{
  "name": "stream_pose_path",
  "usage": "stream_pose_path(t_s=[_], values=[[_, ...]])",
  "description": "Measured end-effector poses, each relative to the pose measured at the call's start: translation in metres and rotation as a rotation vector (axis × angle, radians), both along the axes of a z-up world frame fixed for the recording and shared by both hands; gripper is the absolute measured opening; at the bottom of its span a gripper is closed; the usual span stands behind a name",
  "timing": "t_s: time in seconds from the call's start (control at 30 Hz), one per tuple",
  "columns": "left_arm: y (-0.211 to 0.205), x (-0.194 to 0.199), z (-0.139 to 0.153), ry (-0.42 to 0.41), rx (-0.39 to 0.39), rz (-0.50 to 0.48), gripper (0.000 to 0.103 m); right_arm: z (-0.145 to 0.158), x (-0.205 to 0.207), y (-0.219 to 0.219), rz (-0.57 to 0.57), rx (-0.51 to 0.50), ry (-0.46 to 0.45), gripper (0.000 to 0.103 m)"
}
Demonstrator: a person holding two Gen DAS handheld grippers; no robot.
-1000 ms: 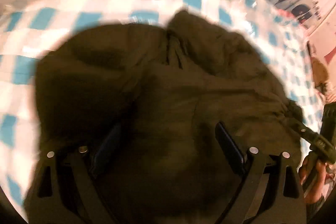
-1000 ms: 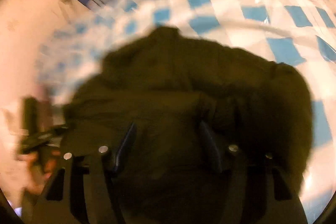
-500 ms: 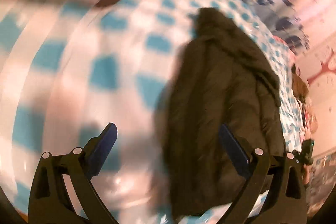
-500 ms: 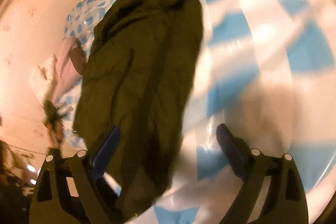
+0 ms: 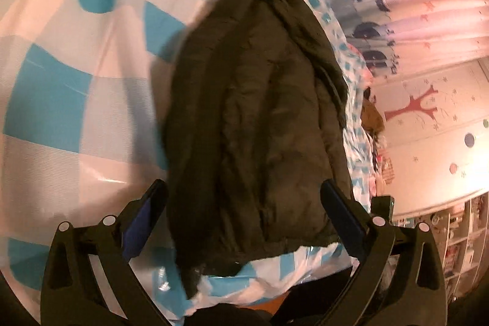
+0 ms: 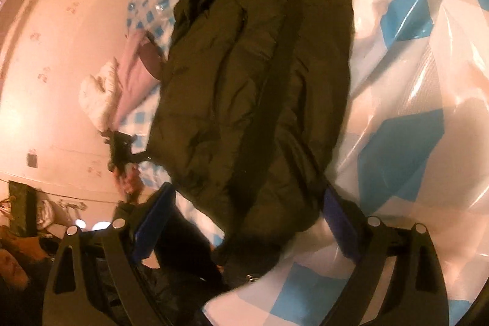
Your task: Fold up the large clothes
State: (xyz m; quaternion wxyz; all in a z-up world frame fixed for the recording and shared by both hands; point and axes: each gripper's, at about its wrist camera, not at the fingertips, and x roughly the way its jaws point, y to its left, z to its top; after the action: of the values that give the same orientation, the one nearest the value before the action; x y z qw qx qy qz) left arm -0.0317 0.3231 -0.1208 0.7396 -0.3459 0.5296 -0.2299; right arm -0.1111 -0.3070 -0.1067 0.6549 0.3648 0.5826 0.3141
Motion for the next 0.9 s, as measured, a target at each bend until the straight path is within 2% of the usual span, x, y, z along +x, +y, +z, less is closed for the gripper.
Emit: stream_pose_path(t_s=[0.03, 0.1, 0.13, 0.17, 0.2, 0.23, 0.27, 0.3, 0.33, 0.4, 0.47, 0.53, 0.6, 0.67, 0.7, 0.73, 0.77, 0.8, 0.83, 0.87, 0.9], values=[[-0.003, -0.002, -0.001, 0.001, -0.003, -0.015, 0.095, -0.003, 0.001, 0.0, -0.002, -0.011, 0.006, 0.09], [-0.009, -0.002, -0.007, 0.025, 0.047, -0.033, 0.095, -0.008, -0.003, 0.003, 0.018, -0.047, -0.004, 0.088], [-0.01, -0.001, -0.014, 0.054, 0.089, -0.023, 0.095, -0.008, -0.007, 0.001, 0.024, -0.06, -0.021, 0.071], [-0.009, 0.0, -0.018, 0.067, 0.104, -0.004, 0.095, -0.007, -0.008, 0.002, 0.027, -0.077, -0.036, 0.041], [-0.008, -0.001, -0.019, 0.071, 0.104, 0.025, 0.091, -0.006, -0.009, 0.001, 0.019, -0.094, -0.046, 0.034], [-0.007, -0.002, -0.018, 0.083, 0.123, 0.047, 0.073, -0.003, -0.012, 0.001, 0.014, -0.091, -0.054, 0.028], [-0.007, -0.002, -0.015, 0.096, 0.156, 0.066, 0.047, 0.001, -0.013, 0.001, 0.009, -0.088, -0.068, 0.023], [-0.008, -0.001, -0.011, 0.089, 0.16, 0.058, 0.035, 0.007, -0.015, 0.001, 0.001, -0.083, -0.081, 0.022], [-0.01, -0.001, -0.006, 0.07, 0.14, 0.034, 0.012, 0.014, -0.015, 0.001, -0.005, -0.077, -0.098, 0.022], [-0.021, -0.002, 0.017, 0.012, 0.181, 0.006, 0.008, 0.029, -0.015, 0.001, -0.007, -0.068, -0.138, 0.022], [-0.033, -0.003, 0.04, -0.04, 0.164, -0.015, 0.006, 0.048, -0.012, 0.004, -0.002, -0.015, -0.19, 0.02], [-0.042, -0.004, 0.06, -0.09, 0.126, -0.041, 0.005, 0.055, -0.01, 0.009, 0.018, 0.005, -0.212, 0.02], [-0.046, -0.002, 0.063, -0.085, 0.144, -0.054, 0.005, 0.045, -0.007, 0.015, 0.039, -0.019, -0.171, 0.028], [-0.049, 0.003, 0.05, -0.028, 0.156, -0.08, 0.007, 0.025, -0.006, 0.018, 0.051, -0.037, -0.101, 0.066], [-0.047, 0.005, 0.039, 0.014, 0.166, -0.08, 0.01, 0.015, -0.007, 0.021, 0.051, -0.061, -0.074, 0.067], [-0.045, 0.007, 0.024, 0.062, 0.191, -0.067, 0.025, 0.007, -0.009, 0.021, 0.052, -0.074, -0.062, 0.067], [-0.044, 0.007, 0.018, 0.078, 0.199, -0.055, 0.043, -0.001, -0.011, 0.023, 0.058, -0.072, -0.052, 0.067], [-0.04, 0.004, 0.01, 0.086, 0.202, -0.033, 0.045, -0.005, -0.012, 0.026, 0.061, -0.067, -0.057, 0.065], [-0.038, 0.003, 0.004, 0.088, 0.184, -0.016, 0.043, -0.006, -0.013, 0.029, 0.056, -0.069, -0.069, 0.044], [-0.039, 0.002, 0.003, 0.081, 0.167, -0.017, 0.023, -0.005, -0.014, 0.031, 0.042, -0.063, -0.08, 0.023], [-0.042, 0.0, 0.003, 0.07, 0.173, -0.022, 0.011, -0.001, -0.014, 0.034, 0.023, -0.046, -0.101, 0.021]])
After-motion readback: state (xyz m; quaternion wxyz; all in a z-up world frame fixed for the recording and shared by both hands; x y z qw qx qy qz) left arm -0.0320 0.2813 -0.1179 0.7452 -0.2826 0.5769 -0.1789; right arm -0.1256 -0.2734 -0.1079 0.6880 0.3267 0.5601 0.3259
